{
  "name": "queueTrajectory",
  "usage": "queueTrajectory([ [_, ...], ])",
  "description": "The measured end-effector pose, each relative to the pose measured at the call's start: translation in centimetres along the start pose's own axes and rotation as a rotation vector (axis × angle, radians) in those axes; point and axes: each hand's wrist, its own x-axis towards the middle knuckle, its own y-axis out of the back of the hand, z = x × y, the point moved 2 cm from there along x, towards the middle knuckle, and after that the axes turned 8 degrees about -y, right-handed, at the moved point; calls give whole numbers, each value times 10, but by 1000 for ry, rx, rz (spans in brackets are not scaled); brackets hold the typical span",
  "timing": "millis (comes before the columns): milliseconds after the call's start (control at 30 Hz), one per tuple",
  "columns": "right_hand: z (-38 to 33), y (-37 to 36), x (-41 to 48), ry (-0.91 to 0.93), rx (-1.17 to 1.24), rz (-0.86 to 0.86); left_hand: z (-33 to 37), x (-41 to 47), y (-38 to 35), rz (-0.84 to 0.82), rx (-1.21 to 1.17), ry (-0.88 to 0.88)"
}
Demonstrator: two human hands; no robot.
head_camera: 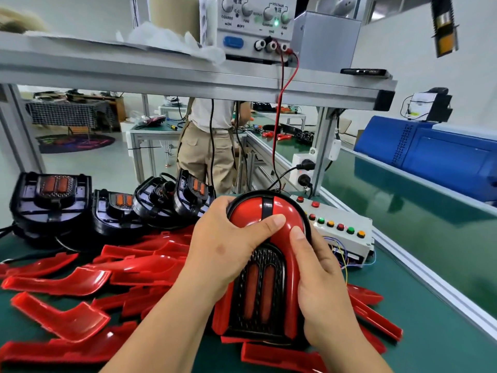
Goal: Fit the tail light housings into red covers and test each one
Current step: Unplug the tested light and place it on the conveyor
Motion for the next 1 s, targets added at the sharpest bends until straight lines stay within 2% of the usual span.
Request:
queueTrajectory([
  [200, 2, 1, -1, -11, -19, 25, 1, 0, 0, -26, -32, 34],
  [333, 0, 2, 0, -32, -44, 19, 2, 4, 4, -109, -25, 89],
  [433, -3, 7, 4, -59, -8, 120, 4, 3, 10, -216, 72, 147],
  [567, -16, 11, 12, -106, 20, 276, 8, 4, 5, -340, 79, 191],
  [600, -21, 12, 14, -120, 29, 309, 7, 0, 10, -380, 52, 156],
  [667, -33, 17, 17, -152, 87, 368, 5, 1, 10, -443, -59, 214],
  [800, -60, 23, 21, -213, 93, 429, 10, 0, 7, -647, -458, 257],
  [900, -75, 28, 25, -236, 109, 401, 13, 0, -4, -552, -602, 225],
  [1000, -87, 37, 29, -256, 170, 324, 21, 9, -17, -468, -626, 251],
])
